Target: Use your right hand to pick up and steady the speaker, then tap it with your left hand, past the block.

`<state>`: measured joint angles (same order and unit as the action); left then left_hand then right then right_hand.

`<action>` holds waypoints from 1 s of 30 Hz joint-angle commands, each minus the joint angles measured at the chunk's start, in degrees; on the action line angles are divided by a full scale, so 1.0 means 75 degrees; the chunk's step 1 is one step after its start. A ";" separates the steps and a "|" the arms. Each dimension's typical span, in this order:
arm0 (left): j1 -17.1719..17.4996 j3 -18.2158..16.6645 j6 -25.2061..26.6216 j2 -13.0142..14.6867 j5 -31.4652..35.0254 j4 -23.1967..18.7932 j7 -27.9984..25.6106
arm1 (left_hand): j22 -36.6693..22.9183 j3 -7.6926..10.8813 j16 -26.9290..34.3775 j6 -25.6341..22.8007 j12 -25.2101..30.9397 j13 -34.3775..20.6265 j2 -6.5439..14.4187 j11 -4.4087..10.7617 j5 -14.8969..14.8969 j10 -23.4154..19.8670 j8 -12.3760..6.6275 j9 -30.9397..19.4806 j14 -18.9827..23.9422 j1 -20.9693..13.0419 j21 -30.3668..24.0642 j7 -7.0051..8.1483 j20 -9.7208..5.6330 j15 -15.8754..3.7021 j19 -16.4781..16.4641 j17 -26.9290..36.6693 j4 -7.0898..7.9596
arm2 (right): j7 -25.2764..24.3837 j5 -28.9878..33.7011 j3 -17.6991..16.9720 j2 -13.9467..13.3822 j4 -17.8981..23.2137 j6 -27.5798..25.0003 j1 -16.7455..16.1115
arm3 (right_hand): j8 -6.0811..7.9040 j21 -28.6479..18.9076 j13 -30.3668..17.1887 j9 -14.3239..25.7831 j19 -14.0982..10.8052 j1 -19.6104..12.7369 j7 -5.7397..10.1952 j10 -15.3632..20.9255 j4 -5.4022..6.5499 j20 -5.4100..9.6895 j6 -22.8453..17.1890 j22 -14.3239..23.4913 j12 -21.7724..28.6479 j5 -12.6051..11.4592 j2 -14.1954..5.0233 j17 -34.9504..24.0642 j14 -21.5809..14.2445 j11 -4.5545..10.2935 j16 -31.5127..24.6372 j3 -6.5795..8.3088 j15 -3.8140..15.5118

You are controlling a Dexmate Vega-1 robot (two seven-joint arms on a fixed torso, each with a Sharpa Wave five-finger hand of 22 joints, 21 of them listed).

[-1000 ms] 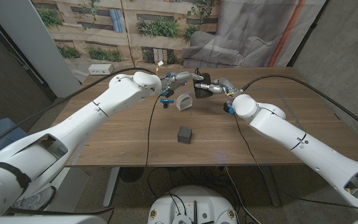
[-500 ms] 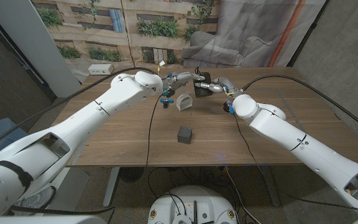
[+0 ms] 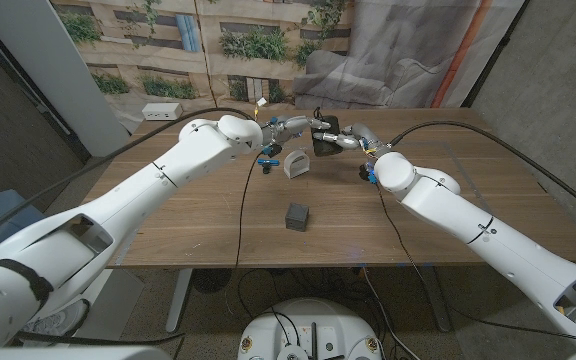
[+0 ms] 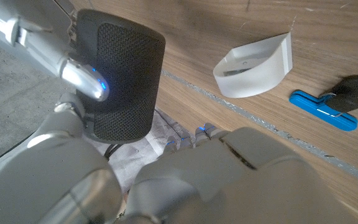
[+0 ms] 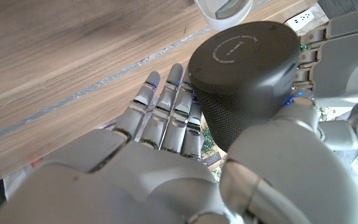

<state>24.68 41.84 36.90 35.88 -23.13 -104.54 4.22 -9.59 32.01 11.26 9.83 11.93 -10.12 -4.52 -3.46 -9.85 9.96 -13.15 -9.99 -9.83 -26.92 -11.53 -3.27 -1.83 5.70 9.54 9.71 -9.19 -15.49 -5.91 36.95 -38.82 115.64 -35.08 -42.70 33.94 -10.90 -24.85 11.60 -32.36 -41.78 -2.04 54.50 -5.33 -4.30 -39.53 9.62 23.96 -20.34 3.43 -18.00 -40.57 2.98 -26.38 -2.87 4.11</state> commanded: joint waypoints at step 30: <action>0.0111 -0.0019 -0.0204 -0.0011 0.0352 -0.0041 -0.0103 | -0.0003 0.0141 -0.0001 0.0331 0.0050 -0.0007 0.0392 0.0074 -0.0065 0.0904 -0.0129 -0.0001 -0.1236 -0.0325 -0.0026 -0.0022 0.0042 -0.0053 0.1071 0.0011 -0.0087 | -0.0382 0.0001 -0.0168 0.0194 -0.0062 0.0155 -0.0204 | 0.0101 -0.0016 -0.0029 0.0020 -0.0050 -0.0526 0.0860 0.1316 -0.0124 0.0044 -0.0910 0.0021 0.0038 -0.0050 -0.0516 -0.0037 -0.0182 0.1172 0.0120 0.0078 0.1000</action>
<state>24.96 42.07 36.05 36.15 -20.76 -105.03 3.65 -9.60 32.63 11.26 9.83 12.31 -10.13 -1.77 -3.47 -9.97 9.95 -14.01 -9.87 -9.83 -29.08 -11.52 -3.28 -1.52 5.71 9.85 9.59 -9.93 -17.71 -5.79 35.95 -37.74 115.49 -34.17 -44.02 34.16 -10.90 -24.88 11.61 -32.38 -42.48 -2.03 54.81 -5.90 -4.30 -39.53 9.62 23.88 -20.36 2.77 -18.08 -41.29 2.66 -25.62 -2.30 4.20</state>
